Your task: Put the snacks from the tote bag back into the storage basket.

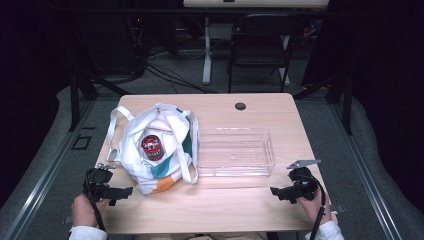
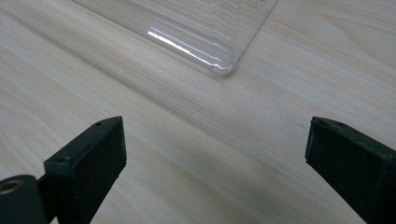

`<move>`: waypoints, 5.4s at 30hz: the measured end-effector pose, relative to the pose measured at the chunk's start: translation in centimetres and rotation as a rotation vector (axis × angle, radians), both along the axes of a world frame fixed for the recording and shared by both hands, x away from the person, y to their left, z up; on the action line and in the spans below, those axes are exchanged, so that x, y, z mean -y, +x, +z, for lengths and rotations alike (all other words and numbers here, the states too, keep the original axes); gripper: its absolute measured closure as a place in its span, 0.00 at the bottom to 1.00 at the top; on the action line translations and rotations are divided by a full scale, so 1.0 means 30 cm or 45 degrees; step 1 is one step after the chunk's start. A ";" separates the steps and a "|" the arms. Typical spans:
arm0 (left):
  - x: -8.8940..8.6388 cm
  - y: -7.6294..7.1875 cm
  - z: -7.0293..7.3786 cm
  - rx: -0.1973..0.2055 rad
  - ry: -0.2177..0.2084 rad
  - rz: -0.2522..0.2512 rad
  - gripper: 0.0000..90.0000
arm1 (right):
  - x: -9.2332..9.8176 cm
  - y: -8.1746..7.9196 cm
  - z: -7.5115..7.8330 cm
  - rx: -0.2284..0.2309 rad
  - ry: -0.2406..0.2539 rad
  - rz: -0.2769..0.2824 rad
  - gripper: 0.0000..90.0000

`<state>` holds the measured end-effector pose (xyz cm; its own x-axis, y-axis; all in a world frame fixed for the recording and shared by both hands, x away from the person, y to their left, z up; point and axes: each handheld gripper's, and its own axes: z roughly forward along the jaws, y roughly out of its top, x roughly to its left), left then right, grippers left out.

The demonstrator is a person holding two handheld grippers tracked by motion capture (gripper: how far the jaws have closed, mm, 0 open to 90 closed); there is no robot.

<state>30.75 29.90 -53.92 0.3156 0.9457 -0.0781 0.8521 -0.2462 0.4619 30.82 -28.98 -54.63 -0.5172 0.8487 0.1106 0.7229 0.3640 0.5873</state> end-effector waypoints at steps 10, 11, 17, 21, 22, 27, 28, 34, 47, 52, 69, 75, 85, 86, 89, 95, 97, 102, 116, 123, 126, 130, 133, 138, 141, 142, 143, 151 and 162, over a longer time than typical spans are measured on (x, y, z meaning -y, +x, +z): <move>-0.011 -0.007 -0.001 0.011 -0.012 0.013 0.01 | -0.025 -0.005 -0.007 -0.013 -0.016 0.024 0.07; -0.013 -0.010 -0.001 0.016 -0.044 0.025 0.00 | -0.025 -0.005 -0.007 -0.019 -0.020 0.030 0.07; -0.014 -0.020 0.016 0.038 -0.134 0.063 0.00 | -0.024 -0.007 -0.010 -0.026 -0.034 0.018 0.08; -0.011 -0.018 0.027 0.039 -0.155 0.060 0.00 | -0.027 -0.006 -0.012 -0.024 -0.043 0.021 0.09; -0.011 -0.018 0.027 0.039 -0.155 0.060 0.00 | -0.027 -0.006 -0.012 -0.024 -0.043 0.021 0.09; -0.005 -0.024 0.073 0.092 -0.144 0.057 0.00 | -0.025 -0.002 -0.011 -0.025 -0.059 0.032 0.09; -0.005 -0.026 0.077 0.108 -0.159 0.060 0.00 | -0.027 -0.001 -0.013 -0.028 -0.039 0.032 0.09; -0.006 -0.033 0.124 0.178 -0.261 0.048 0.00 | -0.027 -0.002 -0.012 -0.036 -0.052 0.032 0.09; 0.059 0.010 0.244 0.277 -0.312 -0.084 0.00 | -0.026 0.007 -0.022 -0.034 -0.037 -0.014 0.10; 0.055 0.039 0.285 0.319 -0.308 -0.058 0.00 | -0.022 0.006 -0.023 -0.040 -0.053 -0.019 0.10; 0.128 0.228 0.293 0.321 -0.177 -0.066 0.00 | -0.010 0.011 -0.012 -0.016 -0.014 -0.042 0.09; 0.163 0.293 0.260 0.268 -0.131 -0.067 0.00 | -0.005 0.017 -0.021 -0.056 -0.017 -0.025 0.10; 0.194 0.365 0.224 0.189 -0.093 -0.091 0.00 | 0.008 0.026 -0.032 -0.049 0.012 -0.057 0.10; 0.197 0.371 0.220 0.175 -0.094 -0.094 0.00 | 0.008 0.026 -0.032 -0.049 0.012 -0.057 0.10; 0.204 0.391 0.209 0.142 -0.086 -0.106 0.00 | 0.012 0.023 -0.027 -0.052 -0.002 -0.046 0.11; 0.226 0.431 0.182 0.077 -0.063 -0.113 0.00 | 0.011 0.022 -0.027 -0.051 -0.006 -0.043 0.11; 0.231 0.445 0.167 0.048 -0.049 -0.113 0.00 | 0.011 0.022 -0.029 -0.060 -0.002 -0.046 0.11; 0.239 0.468 0.145 0.005 -0.036 -0.111 0.00 | 0.013 0.020 -0.028 -0.057 -0.002 -0.049 0.12; 0.252 0.495 0.112 -0.088 0.004 -0.128 0.12 | 0.009 0.017 -0.025 -0.057 -0.014 -0.040 0.12; 0.259 0.498 0.100 -0.125 0.032 -0.120 0.18 | 0.011 0.017 -0.026 -0.061 -0.015 -0.041 0.12; 0.262 0.498 0.097 -0.129 0.041 -0.128 0.24 | 0.008 0.016 -0.027 -0.061 -0.017 -0.039 0.12; 0.268 0.494 0.095 -0.126 0.062 -0.138 0.28 | 0.005 0.016 -0.028 -0.059 -0.024 -0.032 0.12; 0.275 0.491 0.096 -0.112 0.075 -0.129 0.28 | 0.003 0.014 -0.026 -0.058 -0.020 -0.038 0.13; 0.277 0.489 0.100 -0.114 0.079 -0.131 0.28 | 0.006 0.013 -0.026 -0.061 -0.029 -0.029 0.13; 0.272 0.488 0.101 -0.108 0.073 -0.132 0.28 | 0.006 0.013 -0.026 -0.061 -0.029 -0.029 0.13; 0.271 0.488 0.102 -0.108 0.075 -0.135 0.28 | 0.006 0.014 -0.027 -0.067 -0.022 -0.025 0.13; 0.270 0.487 0.103 -0.109 0.074 -0.137 0.28 | 0.005 0.015 -0.027 -0.068 -0.023 -0.023 0.13; 0.275 0.479 0.129 -0.096 0.071 -0.158 0.28 | 0.006 0.014 -0.024 -0.065 -0.034 -0.022 0.13; 0.280 0.466 0.168 -0.069 0.067 -0.177 0.28 | 0.003 0.010 -0.021 -0.044 -0.038 -0.033 0.13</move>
